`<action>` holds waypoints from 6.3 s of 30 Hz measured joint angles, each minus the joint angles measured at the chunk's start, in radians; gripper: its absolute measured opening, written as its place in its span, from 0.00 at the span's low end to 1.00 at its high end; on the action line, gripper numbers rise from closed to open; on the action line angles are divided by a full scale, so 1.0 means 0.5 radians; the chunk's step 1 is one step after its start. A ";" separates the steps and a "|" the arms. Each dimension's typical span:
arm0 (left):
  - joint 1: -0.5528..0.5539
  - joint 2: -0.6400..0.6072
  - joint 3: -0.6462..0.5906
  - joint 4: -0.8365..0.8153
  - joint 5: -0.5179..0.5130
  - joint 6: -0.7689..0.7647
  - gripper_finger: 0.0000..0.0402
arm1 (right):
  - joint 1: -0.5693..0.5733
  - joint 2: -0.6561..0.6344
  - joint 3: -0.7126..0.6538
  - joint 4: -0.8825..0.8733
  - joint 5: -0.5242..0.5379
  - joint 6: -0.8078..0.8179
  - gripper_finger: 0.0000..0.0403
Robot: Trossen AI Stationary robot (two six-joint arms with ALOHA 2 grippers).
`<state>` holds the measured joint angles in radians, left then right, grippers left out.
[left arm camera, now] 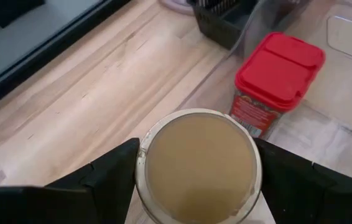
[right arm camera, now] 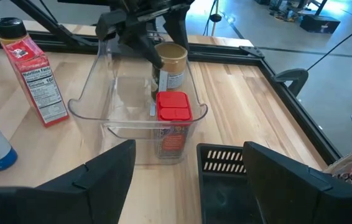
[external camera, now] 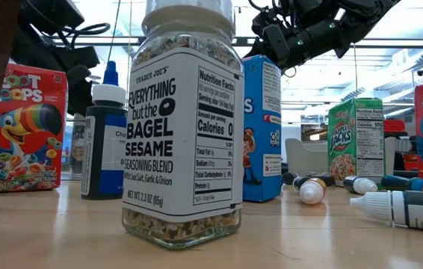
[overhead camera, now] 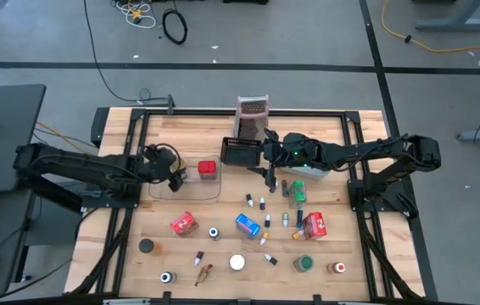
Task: Pick & Place Kitchen Items
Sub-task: Put the gold seasoning bottle into the transparent bin, then put the green seasoning bottle into the transparent bin
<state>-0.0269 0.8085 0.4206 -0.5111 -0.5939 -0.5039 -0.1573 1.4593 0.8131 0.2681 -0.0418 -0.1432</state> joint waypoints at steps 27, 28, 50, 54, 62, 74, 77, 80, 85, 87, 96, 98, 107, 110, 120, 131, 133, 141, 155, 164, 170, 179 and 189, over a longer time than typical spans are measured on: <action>0.001 -0.009 0.327 -0.102 0.018 0.536 0.74 | 0.000 0.000 0.000 0.000 0.000 0.000 0.76; 0.001 -0.009 0.334 -0.127 0.020 0.521 0.74 | 0.000 0.000 0.000 0.000 0.000 0.000 0.76; 0.001 0.006 0.045 -0.139 -0.111 0.000 0.78 | 0.000 0.000 0.000 0.002 -0.001 0.000 0.76; 0.001 0.011 0.041 -0.125 -0.116 0.077 0.83 | 0.000 0.000 0.000 0.002 -0.001 0.000 0.76; 0.001 0.004 0.218 -0.122 -0.081 0.305 0.84 | 0.000 0.000 0.000 0.002 -0.001 0.000 0.76; -0.002 0.021 0.459 0.185 0.616 0.583 0.85 | 0.000 0.000 0.000 0.001 -0.001 0.000 0.76; -0.004 0.072 0.458 0.284 0.780 0.628 0.85 | 0.002 0.000 0.000 0.005 -0.011 0.000 0.76; -0.024 0.120 0.459 0.354 0.806 0.710 0.85 | 0.013 0.000 0.000 0.059 -0.167 -0.002 0.76; -0.039 0.156 0.459 0.374 0.795 0.820 0.85 | 0.090 0.000 0.000 0.242 -0.684 -0.115 0.76; -0.038 0.153 0.459 0.379 0.793 0.866 0.85 | 0.133 0.000 0.000 0.304 -0.866 -0.152 0.76; -0.037 0.135 0.459 0.379 0.683 0.930 0.85 | 0.569 0.004 0.029 0.509 -0.972 -0.207 0.76; -0.037 0.136 0.459 0.380 0.666 0.932 0.85 | 0.670 0.027 0.097 0.461 -0.885 -0.214 0.76; -0.037 0.136 0.459 0.392 0.637 0.917 0.85 | 0.901 0.227 0.416 -0.019 -0.498 -0.172 0.76; -0.037 0.136 0.459 0.391 0.641 0.917 0.85 | 0.943 0.256 0.448 -0.189 -0.505 -0.087 0.76; -0.037 0.137 0.459 0.377 0.642 0.868 0.85 | 1.189 0.058 0.460 -1.002 -0.586 0.006 0.76; -0.037 0.137 0.459 0.376 0.643 0.749 0.85 | 1.394 0.053 0.153 -1.035 -0.562 0.009 0.76; -0.037 0.137 0.459 0.378 0.643 0.723 0.85 | 1.409 0.050 0.075 -0.980 -0.572 0.065 0.76; -0.037 0.137 0.459 0.377 0.643 0.660 0.85 | 1.410 0.045 -0.077 -0.725 -0.632 0.267 0.76; -0.037 0.137 0.459 0.376 0.643 0.656 0.85 | 1.487 -0.138 -0.086 -0.750 -0.659 0.170 0.76; -0.037 0.137 0.459 0.376 0.643 0.721 0.85 | 1.597 -0.113 -0.090 -0.744 -0.336 0.155 0.76; -0.037 0.137 0.459 0.376 0.643 0.728 0.85 | 1.634 -0.113 -0.169 -0.644 -0.293 0.339 0.76; -0.037 0.137 0.459 0.376 0.643 0.692 0.85 | 1.713 -0.113 -0.233 -0.565 -0.455 0.382 0.76; -0.037 0.137 0.459 0.376 0.643 0.566 0.85 | 1.742 -0.113 -0.547 -0.079 -0.225 0.332 0.76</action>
<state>-0.0453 0.8768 0.6498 -0.3229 -0.2722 -0.2210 0.7139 1.4029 0.5397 0.2285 -0.1545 0.0229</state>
